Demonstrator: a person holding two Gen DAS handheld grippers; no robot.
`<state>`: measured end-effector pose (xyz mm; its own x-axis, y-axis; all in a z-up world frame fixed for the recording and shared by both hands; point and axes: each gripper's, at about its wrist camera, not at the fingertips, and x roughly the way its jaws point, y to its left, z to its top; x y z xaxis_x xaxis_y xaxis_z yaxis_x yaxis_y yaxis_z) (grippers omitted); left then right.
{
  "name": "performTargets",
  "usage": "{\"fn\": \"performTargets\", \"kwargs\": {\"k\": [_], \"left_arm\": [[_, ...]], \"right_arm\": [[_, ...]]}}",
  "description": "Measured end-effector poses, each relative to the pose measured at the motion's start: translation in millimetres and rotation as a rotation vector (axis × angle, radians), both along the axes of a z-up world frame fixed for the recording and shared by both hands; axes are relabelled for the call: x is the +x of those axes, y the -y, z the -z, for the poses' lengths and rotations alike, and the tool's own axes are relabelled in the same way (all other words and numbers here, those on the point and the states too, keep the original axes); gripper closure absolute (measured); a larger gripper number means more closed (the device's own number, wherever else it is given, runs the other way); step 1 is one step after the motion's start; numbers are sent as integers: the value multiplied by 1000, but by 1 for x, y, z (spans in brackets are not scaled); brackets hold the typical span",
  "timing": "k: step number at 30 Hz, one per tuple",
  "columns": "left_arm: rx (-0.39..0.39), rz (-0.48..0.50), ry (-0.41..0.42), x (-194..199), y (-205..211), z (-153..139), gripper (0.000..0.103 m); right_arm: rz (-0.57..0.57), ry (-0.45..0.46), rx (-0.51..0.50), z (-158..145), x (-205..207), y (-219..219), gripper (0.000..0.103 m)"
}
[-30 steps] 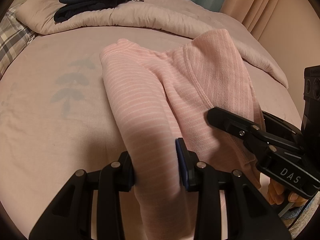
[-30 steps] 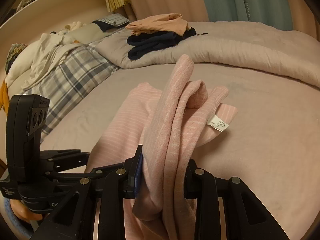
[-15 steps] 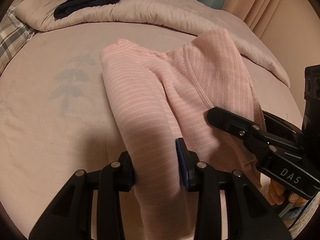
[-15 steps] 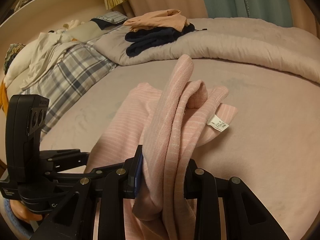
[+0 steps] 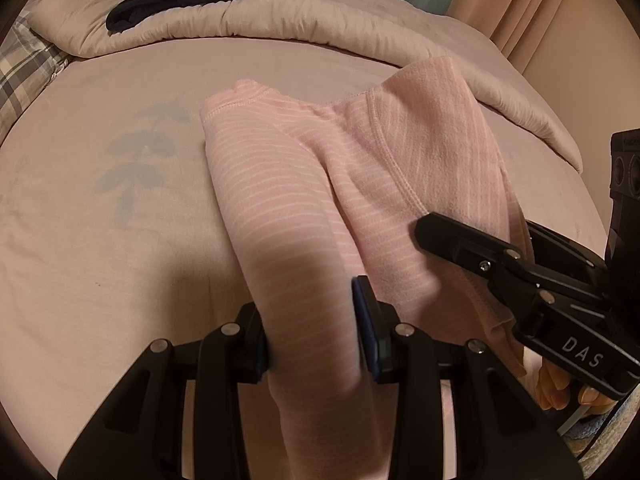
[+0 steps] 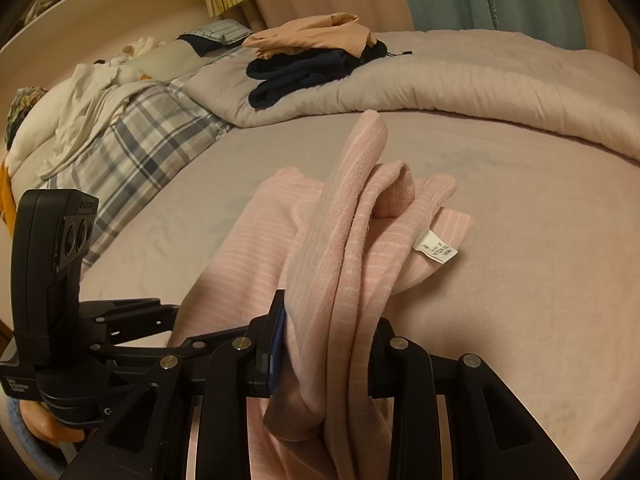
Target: Fold small clothes
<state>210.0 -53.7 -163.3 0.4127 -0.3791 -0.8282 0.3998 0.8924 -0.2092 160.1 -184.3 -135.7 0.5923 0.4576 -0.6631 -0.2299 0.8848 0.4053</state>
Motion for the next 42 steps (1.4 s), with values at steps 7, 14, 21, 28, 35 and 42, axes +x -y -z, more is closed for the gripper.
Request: {"fn": "performTargets", "kwargs": {"k": [7, 14, 21, 28, 35, 42], "left_arm": [[3, 0, -1, -1, 1, 0, 66], [7, 4, -7, 2, 1, 2, 65], [10, 8, -9, 5, 1, 3, 64], [11, 9, -11, 4, 0, 5, 62], [11, 8, -12, 5, 0, 4, 61], [12, 8, -14, 6, -3, 7, 60]], "right_arm": [[0, -3, 1, 1, 1, 0, 71], [2, -10, 1, 4, 3, 0, 71], [5, -15, 3, 5, 3, 0, 71], [13, -27, 15, 9, 6, 4, 71], [16, -34, 19, 10, 6, 6, 71], [29, -51, 31, 13, 7, 10, 71]]}}
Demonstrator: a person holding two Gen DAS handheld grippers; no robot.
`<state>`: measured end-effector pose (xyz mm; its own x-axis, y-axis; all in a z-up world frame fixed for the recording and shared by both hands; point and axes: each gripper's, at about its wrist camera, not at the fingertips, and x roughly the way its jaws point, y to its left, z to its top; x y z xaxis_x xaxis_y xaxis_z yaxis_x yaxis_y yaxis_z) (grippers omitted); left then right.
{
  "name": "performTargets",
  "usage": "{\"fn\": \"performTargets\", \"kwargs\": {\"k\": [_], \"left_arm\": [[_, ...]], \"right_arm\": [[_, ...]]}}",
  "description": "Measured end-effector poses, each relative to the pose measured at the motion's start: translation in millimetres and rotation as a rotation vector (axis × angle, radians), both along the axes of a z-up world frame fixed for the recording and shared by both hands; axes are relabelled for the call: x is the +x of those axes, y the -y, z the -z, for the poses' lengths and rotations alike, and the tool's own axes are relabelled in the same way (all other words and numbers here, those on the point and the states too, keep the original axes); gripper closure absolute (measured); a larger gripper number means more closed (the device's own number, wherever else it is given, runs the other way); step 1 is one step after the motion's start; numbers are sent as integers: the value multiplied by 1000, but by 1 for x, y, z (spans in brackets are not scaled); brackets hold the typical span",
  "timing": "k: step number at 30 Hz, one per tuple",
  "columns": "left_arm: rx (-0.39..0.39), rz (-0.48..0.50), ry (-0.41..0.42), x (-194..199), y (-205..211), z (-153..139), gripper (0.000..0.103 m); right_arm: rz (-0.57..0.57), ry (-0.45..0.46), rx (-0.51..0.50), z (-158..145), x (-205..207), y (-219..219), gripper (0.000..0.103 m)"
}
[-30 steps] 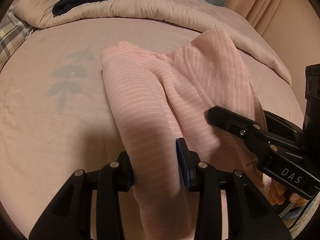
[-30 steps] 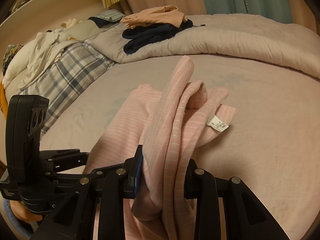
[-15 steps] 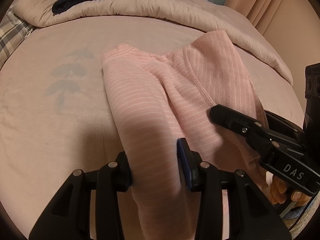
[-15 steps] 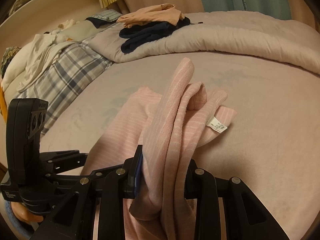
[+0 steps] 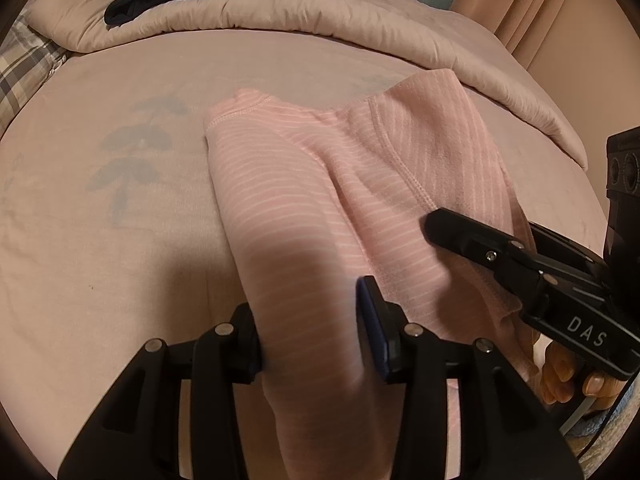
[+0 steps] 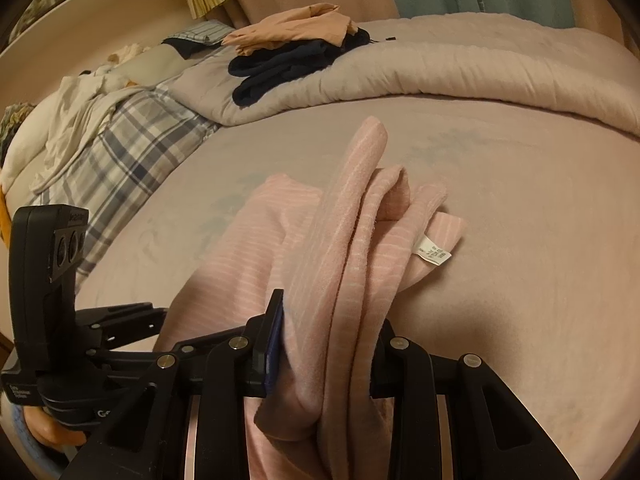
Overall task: Fold small clothes
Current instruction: 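Lower the folded pink shirt onto the bed with both grippers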
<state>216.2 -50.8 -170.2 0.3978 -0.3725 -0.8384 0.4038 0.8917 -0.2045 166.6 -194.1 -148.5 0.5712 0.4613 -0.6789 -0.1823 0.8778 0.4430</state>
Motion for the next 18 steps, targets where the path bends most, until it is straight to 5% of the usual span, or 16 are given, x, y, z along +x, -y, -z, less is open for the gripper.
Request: {"fn": "performTargets", "kwargs": {"k": [18], "left_arm": [[1, 3, -3, 3, -2, 2, 58]], "right_arm": [[27, -48, 24, 11, 3, 11, 71]]}}
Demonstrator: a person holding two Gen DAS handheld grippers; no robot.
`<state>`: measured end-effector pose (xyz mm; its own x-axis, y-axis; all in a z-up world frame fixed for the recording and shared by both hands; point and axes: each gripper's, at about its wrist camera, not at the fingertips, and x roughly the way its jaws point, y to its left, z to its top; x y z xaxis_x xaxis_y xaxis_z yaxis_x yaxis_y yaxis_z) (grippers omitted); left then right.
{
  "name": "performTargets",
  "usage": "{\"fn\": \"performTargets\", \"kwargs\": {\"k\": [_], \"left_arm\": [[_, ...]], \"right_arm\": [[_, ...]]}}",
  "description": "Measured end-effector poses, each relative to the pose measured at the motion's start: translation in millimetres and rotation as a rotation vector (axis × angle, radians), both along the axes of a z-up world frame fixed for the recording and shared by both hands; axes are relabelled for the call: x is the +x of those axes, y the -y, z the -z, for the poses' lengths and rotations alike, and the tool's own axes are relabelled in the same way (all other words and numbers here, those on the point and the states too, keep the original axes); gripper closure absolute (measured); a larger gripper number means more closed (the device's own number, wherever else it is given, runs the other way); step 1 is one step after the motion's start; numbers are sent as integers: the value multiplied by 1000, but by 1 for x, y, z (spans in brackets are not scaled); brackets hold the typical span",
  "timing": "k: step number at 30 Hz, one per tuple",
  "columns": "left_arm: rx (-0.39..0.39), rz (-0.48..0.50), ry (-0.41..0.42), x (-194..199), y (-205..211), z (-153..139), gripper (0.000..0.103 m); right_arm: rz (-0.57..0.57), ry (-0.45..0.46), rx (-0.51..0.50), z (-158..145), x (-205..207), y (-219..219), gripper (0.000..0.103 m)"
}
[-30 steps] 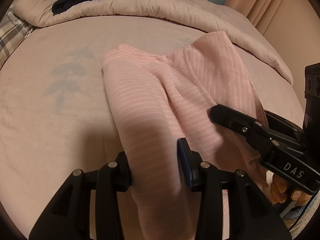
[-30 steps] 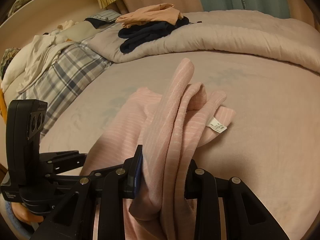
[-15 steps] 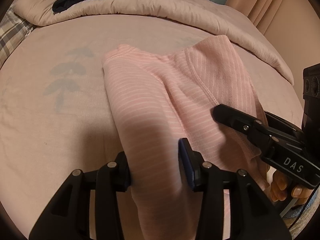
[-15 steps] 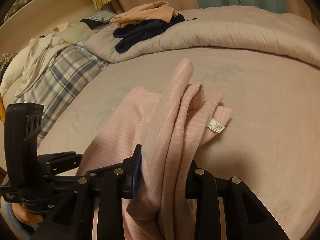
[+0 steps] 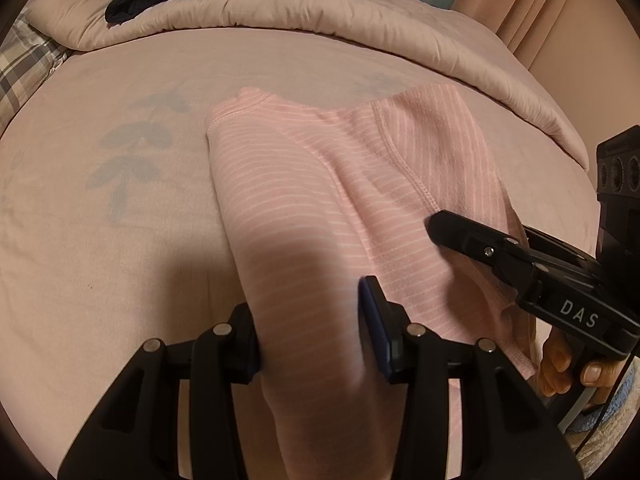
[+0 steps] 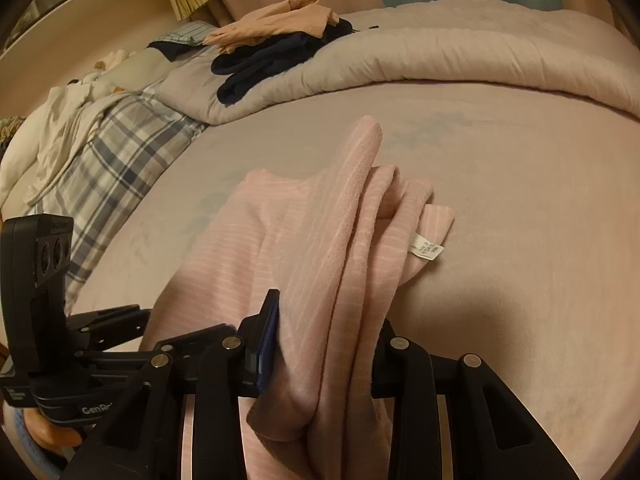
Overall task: Fold small clothes
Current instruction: 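Lower the folded pink shirt onto the bed with both grippers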
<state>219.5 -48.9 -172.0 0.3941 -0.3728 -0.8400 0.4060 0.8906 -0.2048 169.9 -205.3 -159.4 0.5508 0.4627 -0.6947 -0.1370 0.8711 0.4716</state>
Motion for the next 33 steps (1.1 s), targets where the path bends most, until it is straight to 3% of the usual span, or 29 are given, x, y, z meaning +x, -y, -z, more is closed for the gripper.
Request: {"fn": "performTargets", "kwargs": {"k": [14, 33], "left_arm": [[1, -2, -3, 2, -1, 1, 56], [23, -14, 0, 1, -4, 0, 49]], "right_arm": [[33, -50, 65, 12, -2, 13, 68], [58, -56, 34, 10, -4, 13, 64]]}}
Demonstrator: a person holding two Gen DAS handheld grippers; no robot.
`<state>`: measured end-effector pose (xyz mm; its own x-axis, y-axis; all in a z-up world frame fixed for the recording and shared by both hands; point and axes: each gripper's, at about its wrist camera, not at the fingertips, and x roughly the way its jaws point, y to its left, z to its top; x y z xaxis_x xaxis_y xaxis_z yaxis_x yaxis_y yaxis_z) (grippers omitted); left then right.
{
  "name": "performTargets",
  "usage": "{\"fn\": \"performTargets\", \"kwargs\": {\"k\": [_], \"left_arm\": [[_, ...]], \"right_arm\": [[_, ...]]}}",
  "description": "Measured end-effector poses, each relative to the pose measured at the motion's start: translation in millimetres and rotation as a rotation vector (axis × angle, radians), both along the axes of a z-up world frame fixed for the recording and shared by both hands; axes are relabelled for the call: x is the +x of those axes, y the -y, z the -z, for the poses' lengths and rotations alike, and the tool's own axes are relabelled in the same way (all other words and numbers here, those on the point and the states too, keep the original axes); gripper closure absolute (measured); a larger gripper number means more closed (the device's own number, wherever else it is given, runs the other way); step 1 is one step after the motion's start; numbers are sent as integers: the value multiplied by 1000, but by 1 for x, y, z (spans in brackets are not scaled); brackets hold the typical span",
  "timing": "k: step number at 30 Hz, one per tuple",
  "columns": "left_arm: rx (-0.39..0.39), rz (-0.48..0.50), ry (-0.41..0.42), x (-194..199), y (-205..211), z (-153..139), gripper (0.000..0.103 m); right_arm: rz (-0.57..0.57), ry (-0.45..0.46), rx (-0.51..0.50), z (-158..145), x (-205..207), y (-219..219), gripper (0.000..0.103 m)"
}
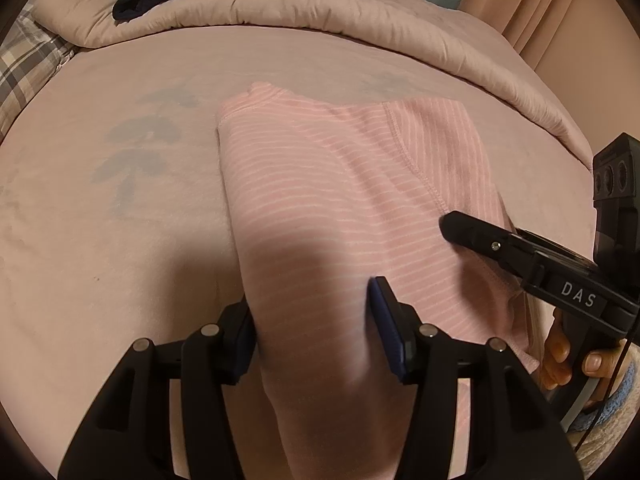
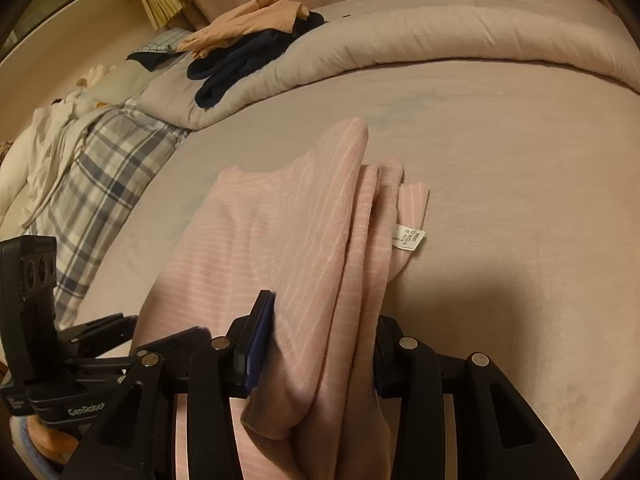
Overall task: Fold small clothes
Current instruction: 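Lower the folded pink shirt onto the bed with both grippers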
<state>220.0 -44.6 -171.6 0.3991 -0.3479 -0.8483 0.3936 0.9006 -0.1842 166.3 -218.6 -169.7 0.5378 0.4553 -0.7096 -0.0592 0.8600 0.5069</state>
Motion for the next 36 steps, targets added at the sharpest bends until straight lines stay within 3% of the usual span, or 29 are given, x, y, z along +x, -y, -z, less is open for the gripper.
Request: {"fn": "performTargets", "kwargs": {"k": [36], "left_arm": [[55, -8, -4, -28, -13, 0, 48]], "right_arm": [[42, -20, -12, -7, -26, 18, 64]]}}
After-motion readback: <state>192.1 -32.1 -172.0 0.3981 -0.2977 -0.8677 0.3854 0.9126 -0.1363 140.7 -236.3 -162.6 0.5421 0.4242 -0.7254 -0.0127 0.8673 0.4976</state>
